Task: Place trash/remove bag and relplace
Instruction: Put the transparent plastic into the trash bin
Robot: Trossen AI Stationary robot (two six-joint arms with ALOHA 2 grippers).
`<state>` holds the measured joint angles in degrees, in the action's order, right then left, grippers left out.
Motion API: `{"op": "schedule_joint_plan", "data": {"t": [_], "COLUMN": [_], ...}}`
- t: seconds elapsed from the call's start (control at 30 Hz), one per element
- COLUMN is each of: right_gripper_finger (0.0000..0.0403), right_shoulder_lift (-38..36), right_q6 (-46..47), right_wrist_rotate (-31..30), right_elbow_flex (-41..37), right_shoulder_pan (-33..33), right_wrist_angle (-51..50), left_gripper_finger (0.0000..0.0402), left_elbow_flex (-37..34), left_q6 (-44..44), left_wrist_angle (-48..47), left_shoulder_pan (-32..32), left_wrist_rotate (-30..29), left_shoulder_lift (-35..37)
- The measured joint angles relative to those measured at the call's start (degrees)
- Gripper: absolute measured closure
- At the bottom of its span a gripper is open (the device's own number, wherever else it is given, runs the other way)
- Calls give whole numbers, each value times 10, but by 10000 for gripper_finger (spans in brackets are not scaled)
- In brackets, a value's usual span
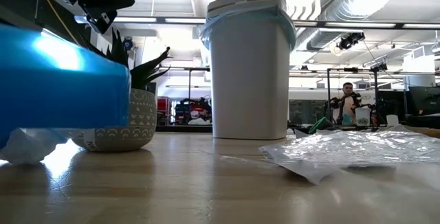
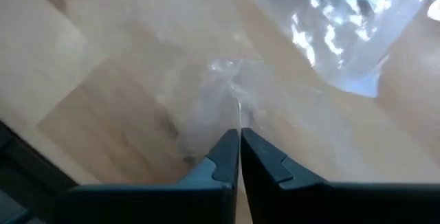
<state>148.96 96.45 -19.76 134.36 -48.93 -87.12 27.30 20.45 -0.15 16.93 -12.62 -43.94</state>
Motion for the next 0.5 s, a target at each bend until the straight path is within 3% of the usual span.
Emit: {"op": "schedule_joint_plan", "data": {"t": [0.5], "right_gripper_finger": [403], "right_shoulder_lift": [-79], "right_q6": [-51], "right_wrist_rotate": [-119], "right_elbow_flex": [-2], "right_shoulder_pan": [38], "right_wrist_angle": [-29], "left_gripper_finger": [321], "left_elbow_flex": [0], "left_q6": [3], "left_wrist_angle": [1], "left_shoulder_pan": [0], "left_wrist_rotate": [-2], "left_shoulder_lift": [0]}}
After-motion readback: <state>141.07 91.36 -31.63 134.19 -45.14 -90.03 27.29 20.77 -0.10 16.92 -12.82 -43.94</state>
